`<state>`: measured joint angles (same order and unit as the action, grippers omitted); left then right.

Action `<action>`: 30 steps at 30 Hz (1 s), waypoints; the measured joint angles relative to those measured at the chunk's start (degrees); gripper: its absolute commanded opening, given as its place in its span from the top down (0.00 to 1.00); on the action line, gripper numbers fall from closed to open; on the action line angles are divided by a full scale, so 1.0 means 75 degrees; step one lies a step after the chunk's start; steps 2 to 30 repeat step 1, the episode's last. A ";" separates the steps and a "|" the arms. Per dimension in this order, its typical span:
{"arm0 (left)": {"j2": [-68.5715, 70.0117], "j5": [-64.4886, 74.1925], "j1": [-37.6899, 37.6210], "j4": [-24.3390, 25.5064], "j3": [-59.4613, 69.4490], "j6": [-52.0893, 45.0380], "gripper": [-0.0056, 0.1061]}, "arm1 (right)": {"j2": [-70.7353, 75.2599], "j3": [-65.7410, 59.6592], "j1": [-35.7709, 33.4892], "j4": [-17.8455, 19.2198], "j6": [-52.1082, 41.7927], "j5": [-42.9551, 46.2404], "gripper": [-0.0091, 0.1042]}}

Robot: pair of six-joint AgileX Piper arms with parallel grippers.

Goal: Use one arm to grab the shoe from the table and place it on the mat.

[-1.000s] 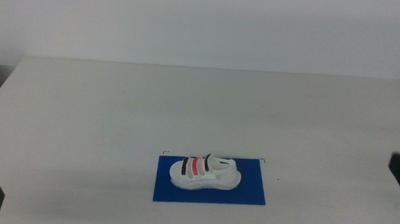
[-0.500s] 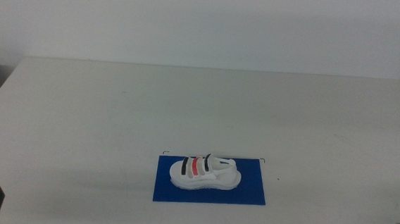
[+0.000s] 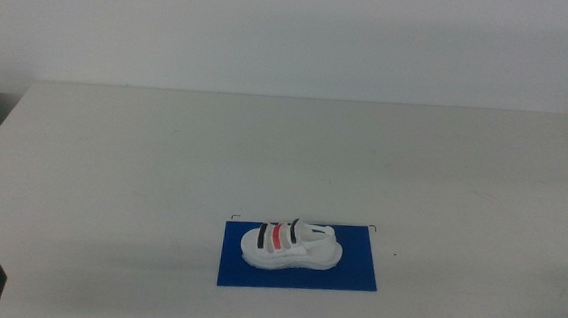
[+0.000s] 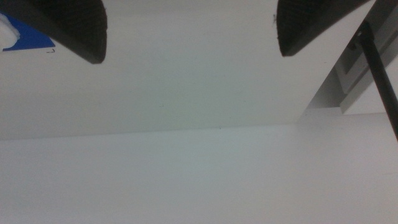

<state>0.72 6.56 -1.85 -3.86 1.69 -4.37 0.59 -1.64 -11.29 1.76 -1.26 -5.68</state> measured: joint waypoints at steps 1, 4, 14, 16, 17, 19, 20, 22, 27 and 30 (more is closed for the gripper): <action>0.0000 0.0000 0.0000 0.0000 0.0000 0.0000 0.11 | 0.0000 0.0000 0.0000 0.0007 0.0000 -0.0021 0.21; 0.0000 0.0000 0.0000 0.0000 0.0000 0.0000 0.11 | 0.0000 0.0000 0.0000 0.0007 0.0000 -0.0021 0.21; 0.0000 0.0000 0.0000 0.0000 0.0000 0.0000 0.11 | 0.0000 0.0000 0.0000 0.0007 0.0000 -0.0021 0.21; 0.0000 0.0000 0.0000 0.0000 0.0000 0.0000 0.11 | 0.0000 0.0000 0.0000 0.0007 0.0000 -0.0021 0.21; 0.0000 0.0000 0.0000 0.0000 0.0000 0.0000 0.11 | 0.0000 0.0000 0.0000 0.0007 0.0000 -0.0021 0.21; 0.0000 0.0000 0.0000 0.0000 0.0000 0.0000 0.11 | 0.0000 0.0000 0.0000 0.0007 0.0000 -0.0021 0.21; 0.0000 0.0000 0.0000 0.0000 0.0000 0.0000 0.11 | 0.0000 0.0000 0.0000 0.0007 0.0000 -0.0021 0.21; 0.0000 0.0000 0.0000 0.0000 0.0000 0.0000 0.11 | 0.0000 0.0000 0.0000 0.0007 0.0000 -0.0021 0.21; 0.0000 0.0000 0.0000 0.0000 0.0000 0.0000 0.11 | 0.0000 0.0000 0.0000 0.0007 0.0000 -0.0021 0.21; 0.0000 0.0000 0.0000 0.0000 0.0000 0.0000 0.11 | 0.0000 0.0000 0.0000 0.0007 0.0000 -0.0021 0.21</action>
